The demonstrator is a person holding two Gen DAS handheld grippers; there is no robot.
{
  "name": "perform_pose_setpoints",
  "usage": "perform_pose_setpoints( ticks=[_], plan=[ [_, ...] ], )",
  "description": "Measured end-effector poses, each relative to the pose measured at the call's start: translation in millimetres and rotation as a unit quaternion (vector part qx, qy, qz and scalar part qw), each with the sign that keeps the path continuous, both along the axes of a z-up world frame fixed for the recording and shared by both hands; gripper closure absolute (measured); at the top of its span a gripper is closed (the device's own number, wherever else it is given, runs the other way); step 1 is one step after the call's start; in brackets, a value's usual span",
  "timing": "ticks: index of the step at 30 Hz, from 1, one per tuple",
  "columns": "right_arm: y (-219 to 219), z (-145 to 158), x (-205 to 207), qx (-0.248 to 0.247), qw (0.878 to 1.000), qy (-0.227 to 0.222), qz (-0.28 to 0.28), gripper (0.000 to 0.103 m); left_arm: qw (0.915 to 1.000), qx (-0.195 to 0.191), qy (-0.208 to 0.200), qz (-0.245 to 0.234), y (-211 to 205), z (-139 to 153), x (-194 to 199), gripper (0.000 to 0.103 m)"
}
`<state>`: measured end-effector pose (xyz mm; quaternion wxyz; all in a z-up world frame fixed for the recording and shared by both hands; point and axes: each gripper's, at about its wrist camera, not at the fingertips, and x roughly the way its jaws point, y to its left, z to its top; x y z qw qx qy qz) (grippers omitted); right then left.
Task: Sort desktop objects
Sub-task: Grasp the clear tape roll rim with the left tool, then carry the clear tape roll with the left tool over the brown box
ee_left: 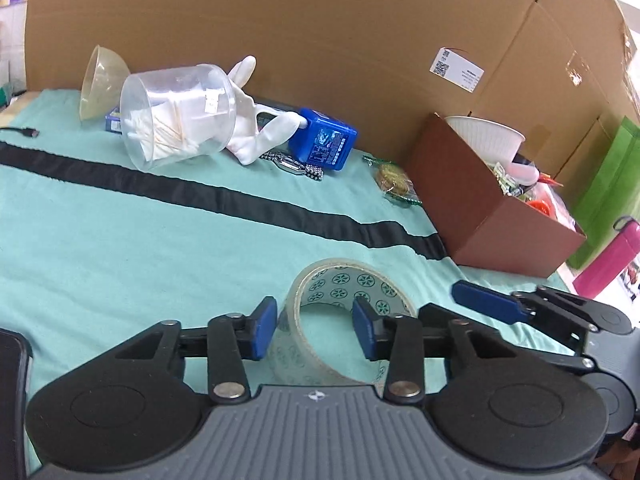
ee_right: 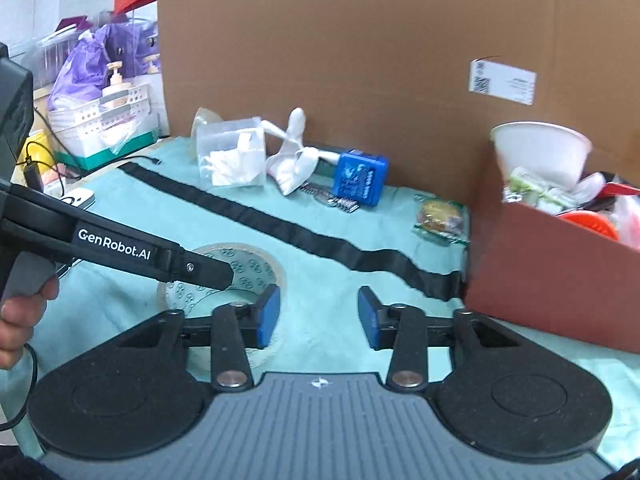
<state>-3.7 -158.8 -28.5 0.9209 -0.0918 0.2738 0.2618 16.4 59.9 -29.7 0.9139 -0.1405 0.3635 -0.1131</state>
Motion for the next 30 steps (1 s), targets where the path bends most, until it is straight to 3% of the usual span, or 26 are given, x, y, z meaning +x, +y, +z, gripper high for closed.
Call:
perform_pose_setpoints(
  ticks=[7,15,19,23,30],
  plan=[
    [21.1,-6.7,5.1,-0.001,0.999,0.025,0.026,0.075,0.9997,0.001,0.023,0.011,5.1,-10.9,3.3,0.063],
    [29.0,-11.9,3.7,-0.030,0.998,0.015,0.045,0.079,0.9995,-0.001,0.031,0.010,1.6,-16.1,5.6,0.066],
    [22.6,-12.1,3.0,-0.020,0.999,0.017,0.039,0.086,0.9994,0.023,0.021,0.015,-5.8,-10.5,1.2,0.071],
    [11.1,-7.9,-1.6,-0.014,1.000,0.011,0.026,0.091,0.9995,-0.001,0.027,0.015,-8.1,-4.2,2.0,0.077],
    [-21.7,11.5,-10.9,0.005,0.999,-0.024,-0.020,0.095,0.9993,0.014,-0.027,-0.022,-44.7,30.0,3.3,0.079]
  ],
)
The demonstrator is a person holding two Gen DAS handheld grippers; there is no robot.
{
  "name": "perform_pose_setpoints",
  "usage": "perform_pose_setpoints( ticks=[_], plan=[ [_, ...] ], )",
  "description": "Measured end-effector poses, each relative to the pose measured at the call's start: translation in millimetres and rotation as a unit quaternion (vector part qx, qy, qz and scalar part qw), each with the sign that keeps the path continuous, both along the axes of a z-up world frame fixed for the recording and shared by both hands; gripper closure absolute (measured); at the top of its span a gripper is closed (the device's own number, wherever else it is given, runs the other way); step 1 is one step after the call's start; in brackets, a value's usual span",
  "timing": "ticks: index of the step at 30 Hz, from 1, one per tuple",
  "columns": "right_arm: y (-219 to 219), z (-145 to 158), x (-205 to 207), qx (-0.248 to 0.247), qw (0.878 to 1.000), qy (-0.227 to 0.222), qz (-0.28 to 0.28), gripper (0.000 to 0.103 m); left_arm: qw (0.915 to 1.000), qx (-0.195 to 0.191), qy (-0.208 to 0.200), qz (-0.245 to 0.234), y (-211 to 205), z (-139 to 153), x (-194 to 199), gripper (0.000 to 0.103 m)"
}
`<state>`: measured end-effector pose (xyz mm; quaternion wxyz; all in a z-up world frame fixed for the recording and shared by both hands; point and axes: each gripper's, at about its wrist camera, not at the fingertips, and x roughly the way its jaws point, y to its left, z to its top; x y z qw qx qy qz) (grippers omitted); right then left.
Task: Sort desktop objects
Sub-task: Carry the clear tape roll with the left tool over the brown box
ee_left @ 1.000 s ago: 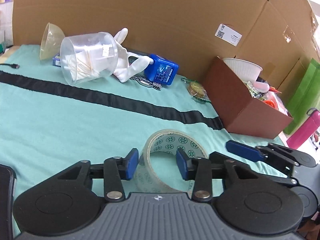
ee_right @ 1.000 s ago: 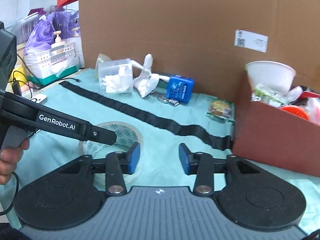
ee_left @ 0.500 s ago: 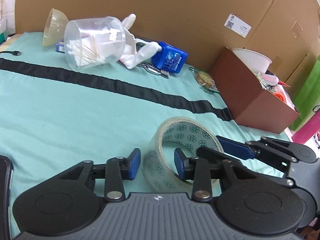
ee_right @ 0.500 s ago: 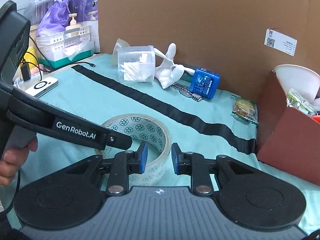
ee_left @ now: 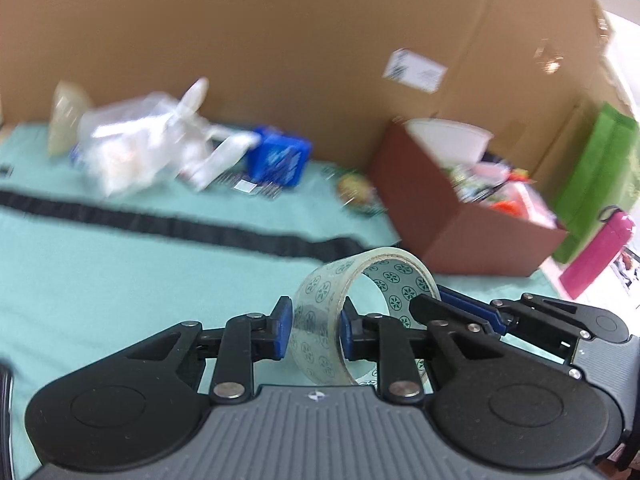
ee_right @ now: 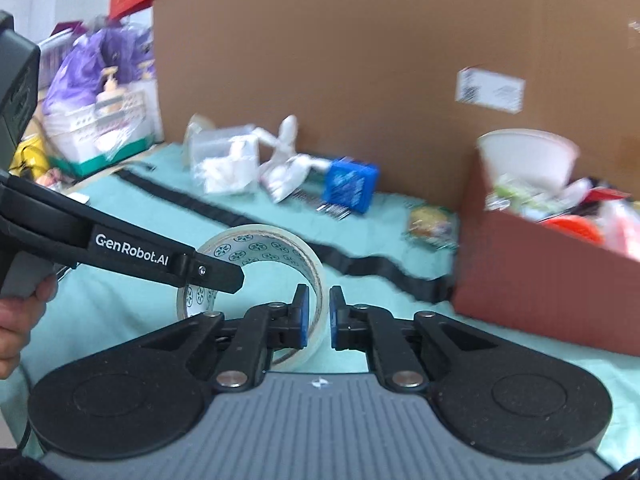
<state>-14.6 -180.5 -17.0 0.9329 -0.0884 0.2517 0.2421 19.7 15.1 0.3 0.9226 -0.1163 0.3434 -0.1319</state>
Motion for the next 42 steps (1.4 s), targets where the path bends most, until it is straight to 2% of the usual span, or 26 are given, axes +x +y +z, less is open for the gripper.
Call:
perform_pose_setpoints(
  ticks=[6,12,15,18,21,25,31,36,42],
  plan=[
    [-35.8,33.5,-3.0,0.022,0.996,-0.062,-0.053,0.095,0.9971,-0.002,-0.062,-0.044,-40.3,42.7,12.6,0.078],
    [-82.0,68.2,7.1,0.048,0.985,-0.124,-0.113,0.095,0.9890,0.005,-0.111,-0.098,-88.4,81.8,32.6,0.078],
    [-104.8,80.2,16.2,0.058,0.978,-0.145,-0.139,0.095,0.9854,0.006,-0.126,-0.114,-115.5,96.1,49.2,0.078],
    [-127.4,87.9,30.0,0.063,0.971,-0.160,-0.168,0.095,0.9834,0.001,-0.123,-0.133,-141.4,103.6,71.7,0.078],
    [-153.3,92.0,46.2,0.074,0.965,-0.167,-0.189,0.095,0.9822,-0.012,-0.119,-0.145,-167.6,106.6,92.7,0.078],
    [-185.9,91.0,70.3,0.084,0.959,-0.164,-0.216,0.095,0.9803,-0.004,-0.115,-0.160,-206.7,105.2,116.2,0.078],
    [-226.5,76.6,117.0,0.086,0.953,-0.140,-0.256,0.095,0.9814,0.013,-0.081,-0.173,-252.3,83.2,158.2,0.077],
    [-248.0,49.3,155.5,0.087,0.953,-0.095,-0.275,0.092,0.9821,0.008,-0.046,-0.183,-266.3,63.3,183.8,0.072],
    [-245.5,40.4,166.0,0.063,0.954,-0.116,-0.269,0.091,0.9795,0.040,-0.059,-0.188,-279.1,53.1,184.7,0.071]
  ],
)
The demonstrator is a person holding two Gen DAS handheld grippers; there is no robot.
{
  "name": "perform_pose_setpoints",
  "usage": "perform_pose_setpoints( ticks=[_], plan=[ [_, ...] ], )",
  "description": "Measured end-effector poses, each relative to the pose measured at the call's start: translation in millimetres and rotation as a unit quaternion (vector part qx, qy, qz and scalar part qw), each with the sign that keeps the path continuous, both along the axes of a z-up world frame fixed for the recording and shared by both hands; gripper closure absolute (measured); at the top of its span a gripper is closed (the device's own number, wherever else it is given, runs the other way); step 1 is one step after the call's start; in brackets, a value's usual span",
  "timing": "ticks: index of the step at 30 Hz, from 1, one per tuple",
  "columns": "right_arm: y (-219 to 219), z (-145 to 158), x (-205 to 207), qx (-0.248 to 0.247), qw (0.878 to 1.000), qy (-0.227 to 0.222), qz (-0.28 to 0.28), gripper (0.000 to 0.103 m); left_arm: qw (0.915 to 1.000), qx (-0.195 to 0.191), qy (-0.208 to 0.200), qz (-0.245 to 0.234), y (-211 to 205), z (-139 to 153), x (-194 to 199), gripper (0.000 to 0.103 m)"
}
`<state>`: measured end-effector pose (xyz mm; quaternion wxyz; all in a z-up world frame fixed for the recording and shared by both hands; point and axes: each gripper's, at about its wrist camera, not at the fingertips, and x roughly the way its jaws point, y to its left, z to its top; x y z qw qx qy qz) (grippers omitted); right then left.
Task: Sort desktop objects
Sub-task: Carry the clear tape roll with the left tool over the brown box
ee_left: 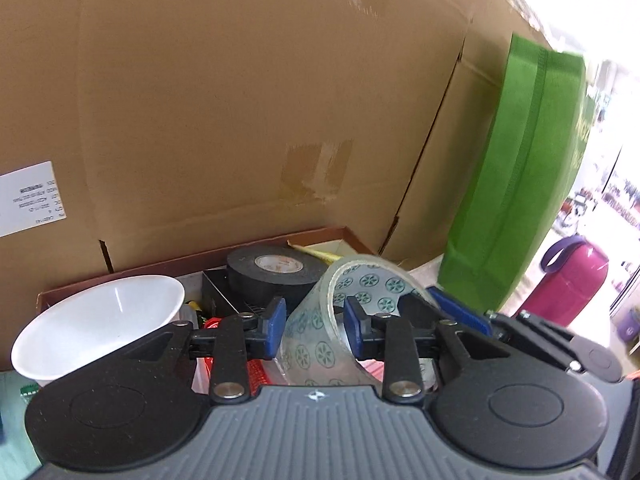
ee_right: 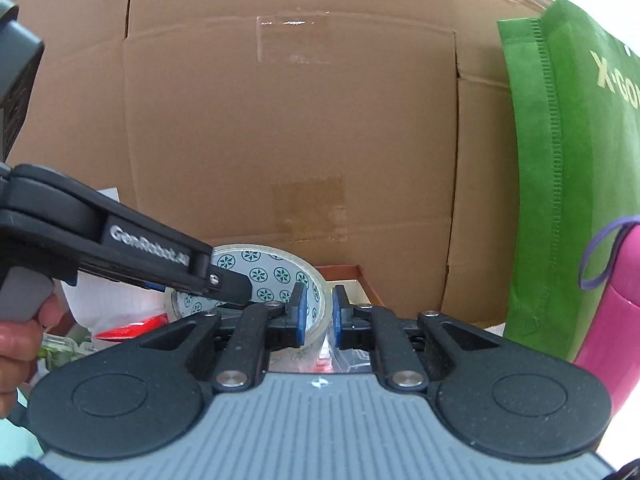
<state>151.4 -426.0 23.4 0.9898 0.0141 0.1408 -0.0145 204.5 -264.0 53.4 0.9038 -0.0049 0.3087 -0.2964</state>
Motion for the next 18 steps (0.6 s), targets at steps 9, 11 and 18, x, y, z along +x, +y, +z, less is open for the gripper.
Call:
perform_pose_setpoints(
  ticks=[9,11,18],
  plan=[
    [-11.0,0.9,26.0,0.025,1.000,0.005,0.006,0.092,0.9994,-0.008,0.024,0.024,-9.7,-1.3,22.7,0.075],
    [-14.9,1.7,32.6,0.030,1.000,0.005,0.003,0.091,0.9990,-0.012,0.037,0.022,-10.9,-0.5,25.8,0.074],
    [-21.6,1.5,29.0,0.039,0.999,0.001,0.001,0.085,0.9993,-0.025,0.027,0.007,-4.2,-1.8,17.2,0.044]
  ],
)
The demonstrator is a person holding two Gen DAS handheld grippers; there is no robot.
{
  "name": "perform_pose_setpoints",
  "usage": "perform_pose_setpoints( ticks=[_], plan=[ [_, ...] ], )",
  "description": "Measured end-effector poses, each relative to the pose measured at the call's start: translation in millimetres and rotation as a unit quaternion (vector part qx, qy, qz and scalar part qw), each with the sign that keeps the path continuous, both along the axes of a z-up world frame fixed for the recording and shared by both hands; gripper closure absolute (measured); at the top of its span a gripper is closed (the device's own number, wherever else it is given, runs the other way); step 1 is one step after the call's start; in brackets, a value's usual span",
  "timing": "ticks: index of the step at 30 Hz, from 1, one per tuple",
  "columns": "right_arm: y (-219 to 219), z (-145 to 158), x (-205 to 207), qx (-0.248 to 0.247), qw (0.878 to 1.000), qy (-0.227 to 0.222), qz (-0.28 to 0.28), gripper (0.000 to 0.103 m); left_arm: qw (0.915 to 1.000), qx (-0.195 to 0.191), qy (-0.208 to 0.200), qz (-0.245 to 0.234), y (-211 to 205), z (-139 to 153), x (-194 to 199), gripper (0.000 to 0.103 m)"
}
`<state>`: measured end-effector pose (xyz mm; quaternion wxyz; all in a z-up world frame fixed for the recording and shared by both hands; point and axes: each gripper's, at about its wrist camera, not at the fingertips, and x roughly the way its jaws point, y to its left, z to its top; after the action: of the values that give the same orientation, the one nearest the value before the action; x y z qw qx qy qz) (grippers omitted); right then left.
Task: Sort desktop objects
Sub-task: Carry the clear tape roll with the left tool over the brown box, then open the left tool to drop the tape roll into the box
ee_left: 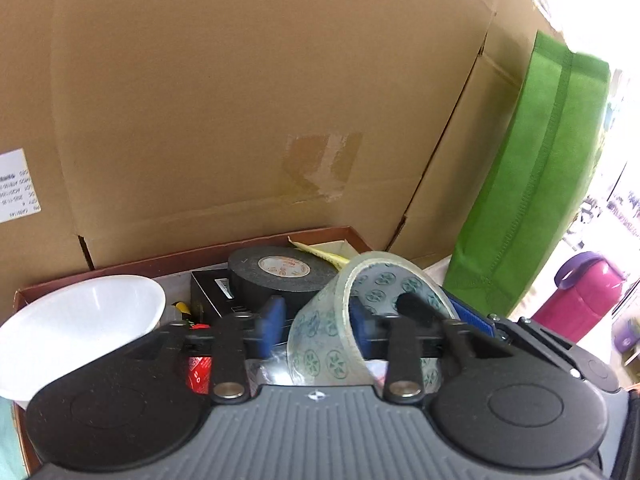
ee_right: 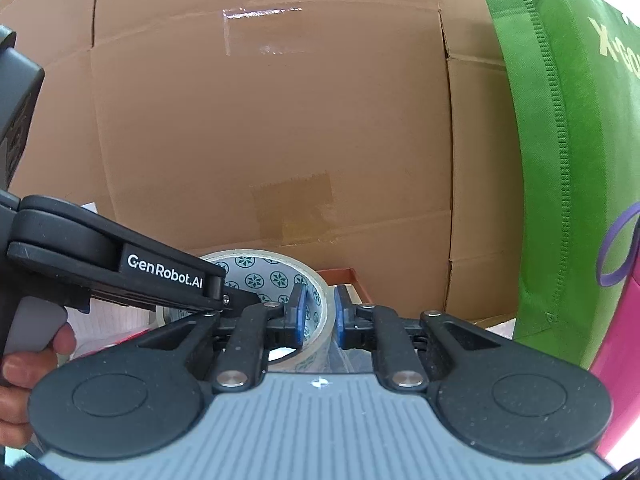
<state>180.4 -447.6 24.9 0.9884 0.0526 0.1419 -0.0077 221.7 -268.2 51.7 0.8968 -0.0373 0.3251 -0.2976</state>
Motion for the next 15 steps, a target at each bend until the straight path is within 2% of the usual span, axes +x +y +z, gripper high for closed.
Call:
perform_pose_setpoints(
  ticks=[2,9,13,15],
  plan=[
    [-2.8,-0.9,-2.2,0.005,1.000,0.000,-0.001,0.061,0.9997,-0.021,0.002,-0.012,5.0,1.9,-3.9,0.040],
    [-5.4,0.0,-16.3,0.005,1.000,-0.011,-0.011,0.044,0.9994,-0.029,-0.015,-0.012,14.8,9.0,-21.5,0.025],
    [-3.5,1.5,-25.9,0.000,1.000,-0.023,-0.019,0.031,0.9988,-0.038,-0.025,-0.019,24.6,11.6,-36.2,0.023],
    [-0.5,3.1,-34.9,0.005,0.999,-0.032,-0.018,0.030,0.9983,-0.042,-0.035,-0.023,31.6,15.0,-48.6,0.021]
  ],
)
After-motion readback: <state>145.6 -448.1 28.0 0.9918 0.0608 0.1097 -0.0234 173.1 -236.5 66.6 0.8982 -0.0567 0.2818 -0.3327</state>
